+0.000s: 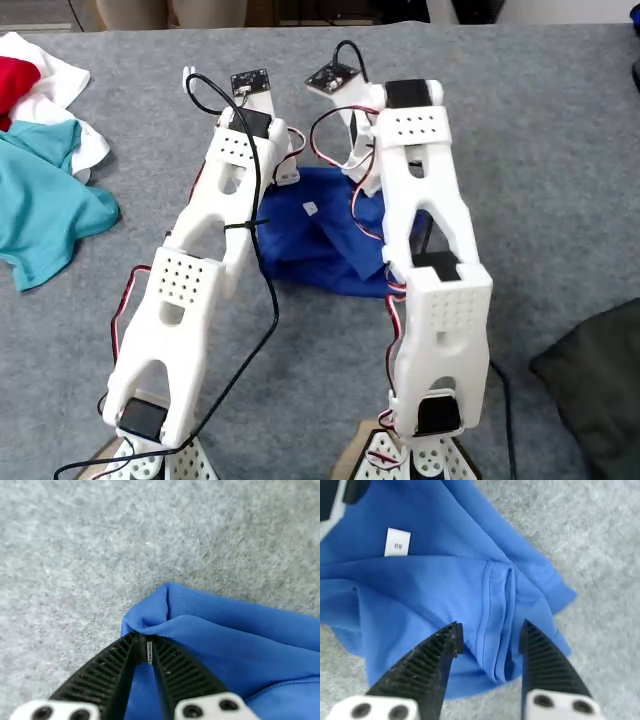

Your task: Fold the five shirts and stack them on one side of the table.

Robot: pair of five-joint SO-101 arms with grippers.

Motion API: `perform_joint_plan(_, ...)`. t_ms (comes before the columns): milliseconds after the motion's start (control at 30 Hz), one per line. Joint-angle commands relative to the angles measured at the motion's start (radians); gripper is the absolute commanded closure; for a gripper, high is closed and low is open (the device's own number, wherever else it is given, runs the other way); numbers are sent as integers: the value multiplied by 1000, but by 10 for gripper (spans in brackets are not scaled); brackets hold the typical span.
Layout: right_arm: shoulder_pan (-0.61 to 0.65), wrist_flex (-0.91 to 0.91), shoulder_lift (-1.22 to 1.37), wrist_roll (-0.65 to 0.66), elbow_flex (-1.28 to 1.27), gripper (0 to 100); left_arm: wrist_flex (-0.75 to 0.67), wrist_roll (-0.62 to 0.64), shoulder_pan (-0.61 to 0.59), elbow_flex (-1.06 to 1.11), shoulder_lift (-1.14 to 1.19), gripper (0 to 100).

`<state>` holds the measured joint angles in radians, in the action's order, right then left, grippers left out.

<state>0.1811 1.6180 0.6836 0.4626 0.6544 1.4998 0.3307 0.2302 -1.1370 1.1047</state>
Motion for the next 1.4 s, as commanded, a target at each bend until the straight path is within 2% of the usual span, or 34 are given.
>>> perform_joint_plan(0,1,-63,68,8,61,785,52,-5,-26,-68,-5,980)
perform_joint_plan(267,-2,-91,157,5,127,795,69,-5,-38,-97,-4,979)
perform_joint_plan(500,-5,-91,162,-21,128,994,71,-5,-34,-97,-1,979)
perform_joint_plan(867,-54,-40,156,-15,151,992,72,-5,-38,-97,-1,979)
perform_joint_plan(1167,-137,170,156,69,429,992,66,-5,-38,-97,2,979)
perform_joint_plan(1367,-147,170,91,71,354,992,64,-5,-44,-91,2,979)
